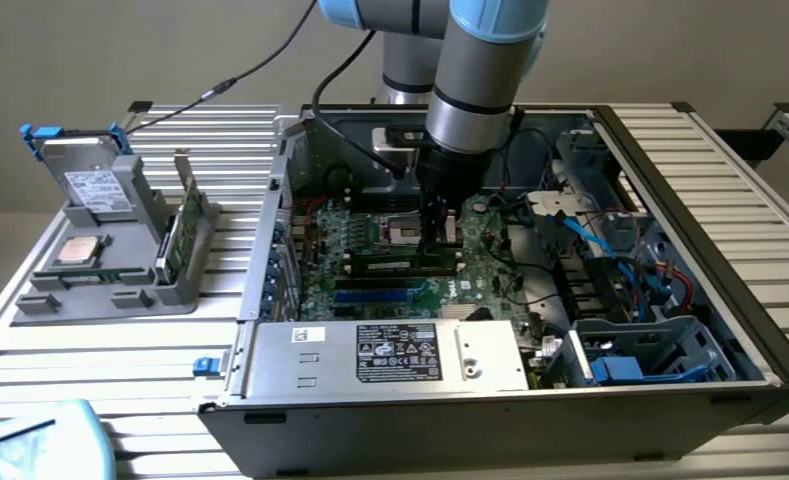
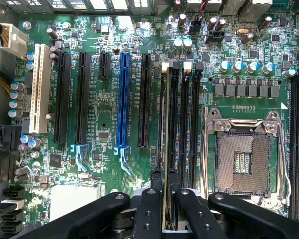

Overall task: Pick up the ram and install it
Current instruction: 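Insert the ram into the slot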

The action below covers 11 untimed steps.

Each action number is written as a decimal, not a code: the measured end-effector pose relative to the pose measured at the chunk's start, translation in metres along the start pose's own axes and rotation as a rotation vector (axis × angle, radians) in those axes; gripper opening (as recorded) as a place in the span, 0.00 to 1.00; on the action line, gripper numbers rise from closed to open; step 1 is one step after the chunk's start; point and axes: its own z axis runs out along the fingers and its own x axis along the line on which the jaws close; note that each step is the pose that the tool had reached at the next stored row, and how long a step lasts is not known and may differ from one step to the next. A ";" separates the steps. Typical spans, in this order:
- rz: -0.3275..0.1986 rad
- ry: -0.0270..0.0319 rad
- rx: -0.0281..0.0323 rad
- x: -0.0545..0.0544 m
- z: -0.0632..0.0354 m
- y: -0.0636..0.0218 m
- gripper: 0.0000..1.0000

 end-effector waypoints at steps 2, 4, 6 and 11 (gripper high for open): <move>0.000 0.0009 -0.0002 0.000 0.0000 -0.0001 0.17; 0.000 0.0016 -0.0003 0.000 0.0001 -0.0001 0.17; 0.000 0.0023 -0.0003 0.000 0.0001 -0.0001 0.17; 0.000 0.0049 -0.0005 0.000 0.0001 -0.0002 0.13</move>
